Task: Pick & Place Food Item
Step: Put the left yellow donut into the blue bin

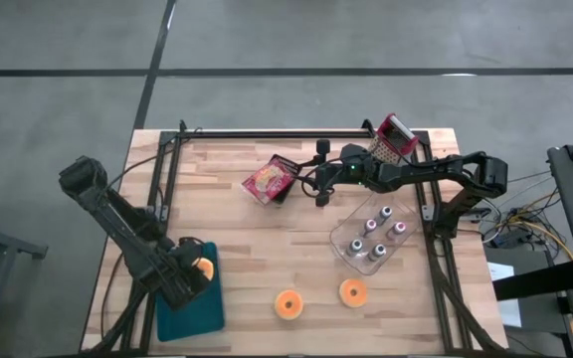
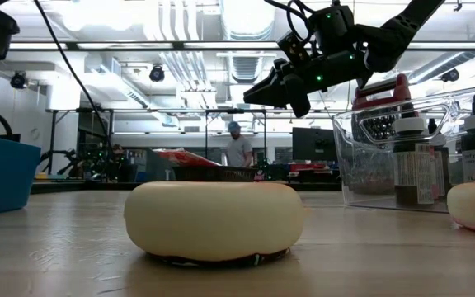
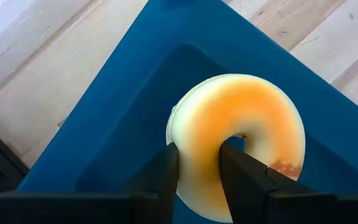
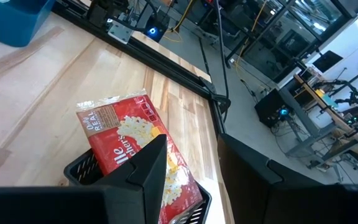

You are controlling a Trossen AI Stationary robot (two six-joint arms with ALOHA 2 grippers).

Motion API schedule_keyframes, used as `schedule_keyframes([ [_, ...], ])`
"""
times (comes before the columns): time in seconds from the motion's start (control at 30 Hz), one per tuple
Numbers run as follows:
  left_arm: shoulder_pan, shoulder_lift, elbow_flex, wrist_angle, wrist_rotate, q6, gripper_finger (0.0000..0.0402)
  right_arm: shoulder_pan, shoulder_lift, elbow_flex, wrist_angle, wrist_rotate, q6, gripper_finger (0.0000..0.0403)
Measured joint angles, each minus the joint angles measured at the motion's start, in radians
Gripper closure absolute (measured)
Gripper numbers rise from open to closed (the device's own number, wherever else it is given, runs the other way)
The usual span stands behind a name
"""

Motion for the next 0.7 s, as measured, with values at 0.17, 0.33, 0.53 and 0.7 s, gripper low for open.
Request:
schedule_keyframes([
  [0.17, 0.0, -0.005, 0.0, 0.002, -0.008, 0.0, 0.0287, 0.0, 0.0, 0.0, 0.0, 0.0, 0.0, 0.0264],
  [0.33, 0.0, -0.006, 0.0, 0.01, -0.012, 0.0, 0.0286, 0.0, 0.0, 0.0, 0.0, 0.0, 0.0, 0.0264],
  [0.53, 0.0, -0.006, 0.0, 0.014, -0.014, 0.0, 0.0258, 0.0, 0.0, 0.0, 0.0, 0.0, -0.001, 0.0264],
  [0.7, 0.0, -0.006, 0.0, 0.014, -0.014, 0.0, 0.0206, 0.0, 0.0, 0.0, 0.0, 0.0, -0.002, 0.0264],
])
